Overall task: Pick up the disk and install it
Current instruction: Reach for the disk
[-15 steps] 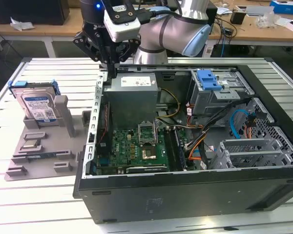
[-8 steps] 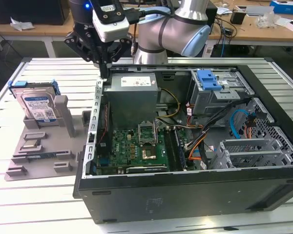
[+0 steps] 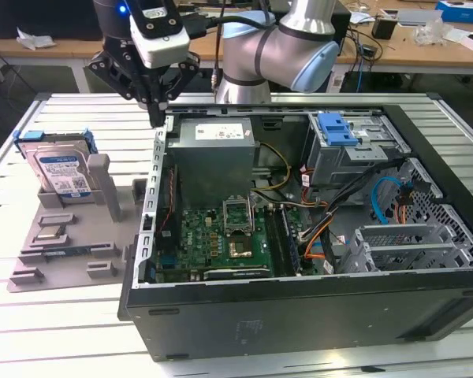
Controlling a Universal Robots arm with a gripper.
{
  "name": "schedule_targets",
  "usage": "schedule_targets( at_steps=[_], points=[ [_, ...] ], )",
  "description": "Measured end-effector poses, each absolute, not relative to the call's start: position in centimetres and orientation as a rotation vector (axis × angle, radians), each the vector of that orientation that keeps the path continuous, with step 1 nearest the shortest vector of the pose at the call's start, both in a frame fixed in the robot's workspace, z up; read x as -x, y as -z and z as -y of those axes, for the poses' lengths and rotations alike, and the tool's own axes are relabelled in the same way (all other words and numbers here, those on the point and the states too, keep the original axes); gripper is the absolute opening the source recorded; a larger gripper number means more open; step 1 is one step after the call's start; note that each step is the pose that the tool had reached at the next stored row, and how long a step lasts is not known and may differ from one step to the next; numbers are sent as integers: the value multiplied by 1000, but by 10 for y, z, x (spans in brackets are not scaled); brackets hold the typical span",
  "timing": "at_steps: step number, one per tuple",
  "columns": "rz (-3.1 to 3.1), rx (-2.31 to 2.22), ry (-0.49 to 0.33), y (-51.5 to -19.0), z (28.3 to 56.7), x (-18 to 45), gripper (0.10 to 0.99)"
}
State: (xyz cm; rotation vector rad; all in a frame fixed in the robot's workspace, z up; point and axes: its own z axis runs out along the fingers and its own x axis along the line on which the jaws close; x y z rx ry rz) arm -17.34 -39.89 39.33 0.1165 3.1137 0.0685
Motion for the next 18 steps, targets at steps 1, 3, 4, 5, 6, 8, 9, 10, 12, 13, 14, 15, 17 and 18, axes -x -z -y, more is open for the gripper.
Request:
schedule_targets(
  at_steps=[1, 3, 4, 5, 6, 8, 9, 10, 12, 13, 14, 15, 17, 18],
  points=[
    [-3114, -117, -68, -393, 399, 176, 106],
    [-3114, -117, -69, -393, 399, 179, 106],
    [-3114, -117, -69, -393, 399, 182, 106],
    [-3114, -117, -69, -393, 399, 183, 106],
    [-3114, -117, -69, -393, 399, 185, 106],
    [-3114, -116, -69, -393, 399, 189, 106],
    [-3114, -117, -68, -393, 399, 190, 106],
    [-3114, -117, -68, -393, 399, 192, 106],
    [-3114, -117, -68, -393, 399, 195, 106],
    [-3114, -117, -69, -393, 399, 197, 106],
    [-3114, -117, -68, -393, 399, 198, 106],
    [-3114, -117, -68, -393, 399, 199, 106],
    [-3114, -116, -69, -393, 399, 202, 106],
    [-3114, -116, -68, -393, 399, 203, 106]
  ],
)
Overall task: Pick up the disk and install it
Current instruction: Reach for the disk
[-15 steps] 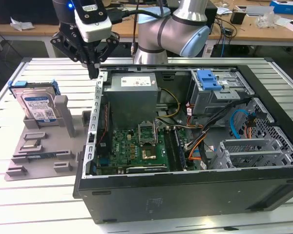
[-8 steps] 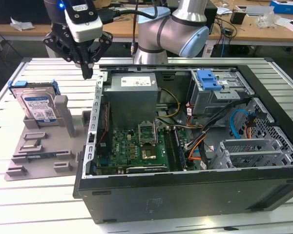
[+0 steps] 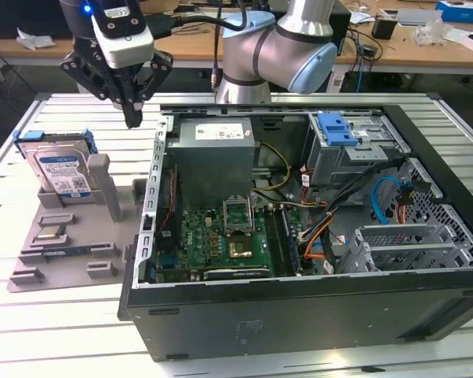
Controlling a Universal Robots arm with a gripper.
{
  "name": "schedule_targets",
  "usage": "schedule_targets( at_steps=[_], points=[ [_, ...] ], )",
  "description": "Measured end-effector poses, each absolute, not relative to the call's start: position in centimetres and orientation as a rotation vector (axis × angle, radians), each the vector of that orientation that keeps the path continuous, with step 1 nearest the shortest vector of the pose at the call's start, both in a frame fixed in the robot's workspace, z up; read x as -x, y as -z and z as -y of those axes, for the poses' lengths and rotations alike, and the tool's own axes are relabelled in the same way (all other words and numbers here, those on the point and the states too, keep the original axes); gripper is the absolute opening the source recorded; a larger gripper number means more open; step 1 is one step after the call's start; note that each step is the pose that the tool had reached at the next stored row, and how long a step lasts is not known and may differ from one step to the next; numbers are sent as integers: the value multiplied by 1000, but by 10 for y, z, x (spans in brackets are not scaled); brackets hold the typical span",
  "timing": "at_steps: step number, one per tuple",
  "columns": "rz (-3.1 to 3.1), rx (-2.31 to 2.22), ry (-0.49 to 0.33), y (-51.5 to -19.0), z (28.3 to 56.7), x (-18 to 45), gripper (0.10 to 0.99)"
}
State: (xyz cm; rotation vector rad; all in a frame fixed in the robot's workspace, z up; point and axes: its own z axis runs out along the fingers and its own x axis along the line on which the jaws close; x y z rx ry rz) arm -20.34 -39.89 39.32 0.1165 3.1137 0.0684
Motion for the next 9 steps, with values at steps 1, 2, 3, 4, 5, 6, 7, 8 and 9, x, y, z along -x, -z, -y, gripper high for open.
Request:
schedule_targets(
  at_steps=[1, 2, 3, 4, 5, 6, 7, 8, 9],
  points=[
    [-3114, -117, -69, -393, 399, 205, 106],
    [-3114, -116, -68, -393, 399, 206, 106],
    [-3114, -117, -69, -393, 399, 209, 106],
    [-3114, -117, -68, -393, 399, 211, 106],
    [-3114, -117, -68, -393, 399, 212, 106],
    [-3114, -117, -69, -393, 399, 213, 106],
    [-3114, -117, -69, -393, 399, 214, 106],
    [-3114, -117, -69, -393, 399, 216, 106],
    [-3114, -117, -68, -393, 399, 217, 106]
  ],
)
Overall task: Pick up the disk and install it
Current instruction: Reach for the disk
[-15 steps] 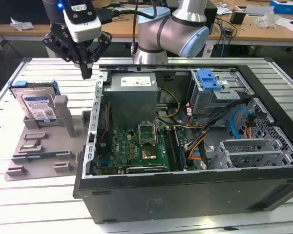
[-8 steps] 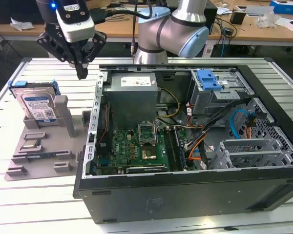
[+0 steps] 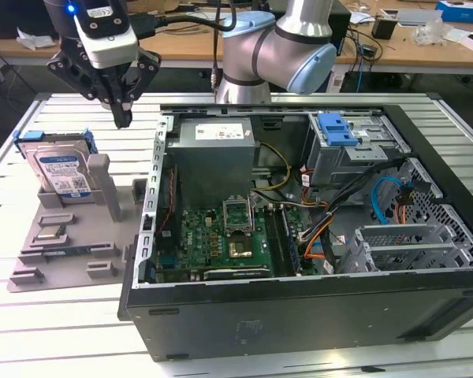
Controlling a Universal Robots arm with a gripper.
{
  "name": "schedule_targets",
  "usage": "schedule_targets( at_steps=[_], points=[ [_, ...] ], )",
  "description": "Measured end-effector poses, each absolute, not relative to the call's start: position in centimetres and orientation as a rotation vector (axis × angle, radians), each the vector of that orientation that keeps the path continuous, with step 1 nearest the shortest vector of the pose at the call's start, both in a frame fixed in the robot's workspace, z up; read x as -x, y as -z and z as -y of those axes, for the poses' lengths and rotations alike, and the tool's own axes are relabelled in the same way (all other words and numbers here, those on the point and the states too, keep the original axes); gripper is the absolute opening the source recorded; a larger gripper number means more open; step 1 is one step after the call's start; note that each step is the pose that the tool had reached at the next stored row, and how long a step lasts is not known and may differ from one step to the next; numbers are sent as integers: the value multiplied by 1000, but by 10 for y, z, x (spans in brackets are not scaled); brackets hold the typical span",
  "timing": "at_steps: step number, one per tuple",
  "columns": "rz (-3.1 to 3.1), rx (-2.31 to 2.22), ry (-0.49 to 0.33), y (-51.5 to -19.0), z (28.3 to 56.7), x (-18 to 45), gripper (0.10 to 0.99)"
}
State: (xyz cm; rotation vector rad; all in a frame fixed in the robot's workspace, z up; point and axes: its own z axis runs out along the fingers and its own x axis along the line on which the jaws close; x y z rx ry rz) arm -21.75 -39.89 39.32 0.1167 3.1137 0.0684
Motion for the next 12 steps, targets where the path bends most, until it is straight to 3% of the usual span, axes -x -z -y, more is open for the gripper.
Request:
schedule_targets(
  at_steps=[12],
  points=[
    [-3114, -117, -68, -393, 399, 235, 106]
  ],
)
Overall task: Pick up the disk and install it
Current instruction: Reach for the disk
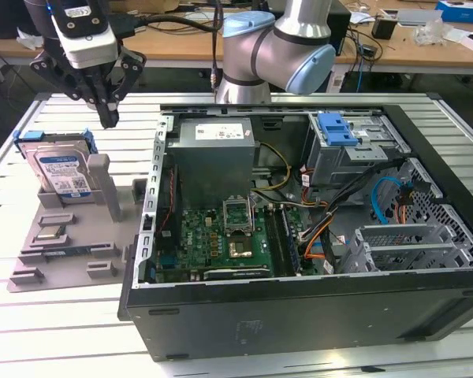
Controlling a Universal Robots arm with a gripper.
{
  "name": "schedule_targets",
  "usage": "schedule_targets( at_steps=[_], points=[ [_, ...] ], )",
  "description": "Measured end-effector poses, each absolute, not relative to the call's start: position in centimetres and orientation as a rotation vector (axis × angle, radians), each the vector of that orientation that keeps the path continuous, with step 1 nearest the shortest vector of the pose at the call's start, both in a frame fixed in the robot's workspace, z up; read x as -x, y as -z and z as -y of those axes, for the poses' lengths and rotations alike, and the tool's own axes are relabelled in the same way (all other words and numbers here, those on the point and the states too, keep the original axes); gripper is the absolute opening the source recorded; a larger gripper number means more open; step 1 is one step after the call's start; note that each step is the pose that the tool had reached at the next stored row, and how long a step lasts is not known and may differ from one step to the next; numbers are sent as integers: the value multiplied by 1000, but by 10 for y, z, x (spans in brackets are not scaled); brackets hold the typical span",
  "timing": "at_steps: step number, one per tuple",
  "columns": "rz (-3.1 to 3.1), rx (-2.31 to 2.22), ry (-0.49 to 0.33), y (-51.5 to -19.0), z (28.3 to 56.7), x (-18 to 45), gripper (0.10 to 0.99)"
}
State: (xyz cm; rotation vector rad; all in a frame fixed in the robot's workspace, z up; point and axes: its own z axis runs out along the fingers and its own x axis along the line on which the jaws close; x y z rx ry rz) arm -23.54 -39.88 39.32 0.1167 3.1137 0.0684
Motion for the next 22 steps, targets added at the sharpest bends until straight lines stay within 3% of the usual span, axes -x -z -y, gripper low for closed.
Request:
schedule_targets(
  at_steps=[22],
  points=[
    [-3114, -117, -68, -393, 399, 269, 106]
  ],
)
